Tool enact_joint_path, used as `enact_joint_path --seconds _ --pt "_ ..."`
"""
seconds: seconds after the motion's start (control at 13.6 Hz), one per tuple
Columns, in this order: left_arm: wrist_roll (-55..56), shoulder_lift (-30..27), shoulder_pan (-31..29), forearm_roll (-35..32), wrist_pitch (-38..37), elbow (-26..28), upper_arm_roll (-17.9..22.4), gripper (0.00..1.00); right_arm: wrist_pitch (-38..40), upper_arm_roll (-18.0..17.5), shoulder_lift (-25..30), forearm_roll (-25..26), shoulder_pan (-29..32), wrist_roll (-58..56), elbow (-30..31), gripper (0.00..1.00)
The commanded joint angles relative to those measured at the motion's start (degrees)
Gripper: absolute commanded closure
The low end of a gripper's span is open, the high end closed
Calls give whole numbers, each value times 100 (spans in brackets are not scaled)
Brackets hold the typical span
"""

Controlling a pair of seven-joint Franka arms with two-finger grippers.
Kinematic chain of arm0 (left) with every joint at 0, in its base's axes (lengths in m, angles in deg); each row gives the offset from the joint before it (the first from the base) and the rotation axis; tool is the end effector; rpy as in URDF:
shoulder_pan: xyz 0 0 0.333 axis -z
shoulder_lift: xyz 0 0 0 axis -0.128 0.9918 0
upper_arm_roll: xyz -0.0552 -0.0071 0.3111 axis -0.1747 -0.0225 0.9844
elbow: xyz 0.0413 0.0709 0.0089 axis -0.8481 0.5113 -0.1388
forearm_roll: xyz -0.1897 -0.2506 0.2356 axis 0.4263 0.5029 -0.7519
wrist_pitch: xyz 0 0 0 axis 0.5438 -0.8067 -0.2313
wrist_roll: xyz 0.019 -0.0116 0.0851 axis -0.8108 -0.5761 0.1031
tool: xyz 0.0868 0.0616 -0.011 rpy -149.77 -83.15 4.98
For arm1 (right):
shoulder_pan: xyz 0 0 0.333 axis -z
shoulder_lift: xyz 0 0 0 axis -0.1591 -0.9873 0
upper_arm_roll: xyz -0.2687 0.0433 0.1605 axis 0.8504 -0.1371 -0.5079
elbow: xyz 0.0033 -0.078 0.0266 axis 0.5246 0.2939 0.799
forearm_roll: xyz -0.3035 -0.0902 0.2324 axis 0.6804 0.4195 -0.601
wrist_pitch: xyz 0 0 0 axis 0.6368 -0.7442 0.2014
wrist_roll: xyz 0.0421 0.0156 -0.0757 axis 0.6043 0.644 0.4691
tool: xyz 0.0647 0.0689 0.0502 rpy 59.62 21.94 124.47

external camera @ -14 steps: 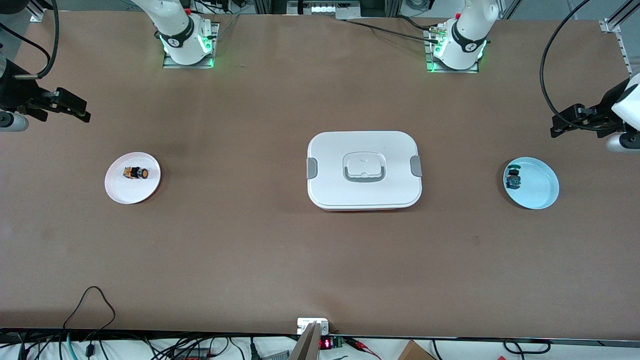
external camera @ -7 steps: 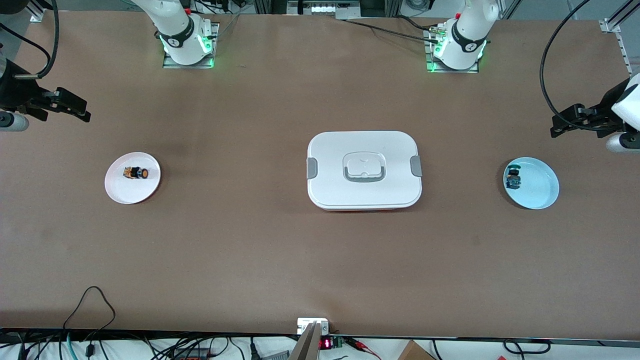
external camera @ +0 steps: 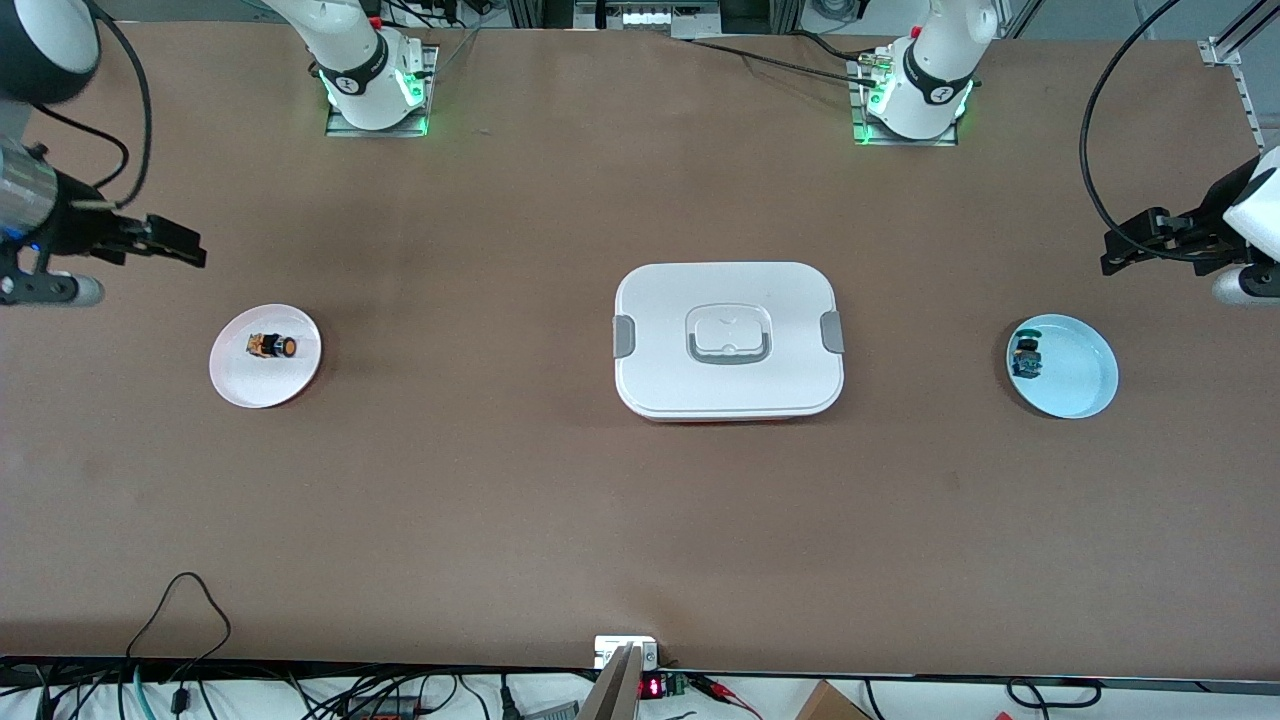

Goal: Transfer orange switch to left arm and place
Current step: 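Move the right gripper toward the white plate with the orange switch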

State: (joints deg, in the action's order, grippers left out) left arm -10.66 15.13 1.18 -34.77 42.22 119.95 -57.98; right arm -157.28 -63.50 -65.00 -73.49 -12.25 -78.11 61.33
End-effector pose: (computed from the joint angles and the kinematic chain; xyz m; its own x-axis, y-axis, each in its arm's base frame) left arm 0.5750 0.0087 0.6066 0.9977 -0.0066 -0.0673 -0.0083 -0.9996 -0.0263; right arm 0.5724 -0.0138 0.5256 0.9835 -0.0268 -0.1787 -0.0244 -0.9996 0.0159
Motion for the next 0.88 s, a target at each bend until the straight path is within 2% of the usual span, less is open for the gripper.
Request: enact_joint_path --seconds 0.0,0.29,0.51,0.81 --pt "-117 -86 -42 -3 9 33 -35 0 55 -8 -212 32 107 13 -86 0" --pt "-108 -86 -42 -12 0 33 -35 0 -225 -8 -361 -83 265 13 -86 0" --pt "-108 -86 -42 -3 0 33 -35 0 -374 -43 -449 163 203 31 -86 0" --pt "-108 -86 -42 -3 0 33 -35 0 -840 -35 -791 163 256 -118 -86 0"
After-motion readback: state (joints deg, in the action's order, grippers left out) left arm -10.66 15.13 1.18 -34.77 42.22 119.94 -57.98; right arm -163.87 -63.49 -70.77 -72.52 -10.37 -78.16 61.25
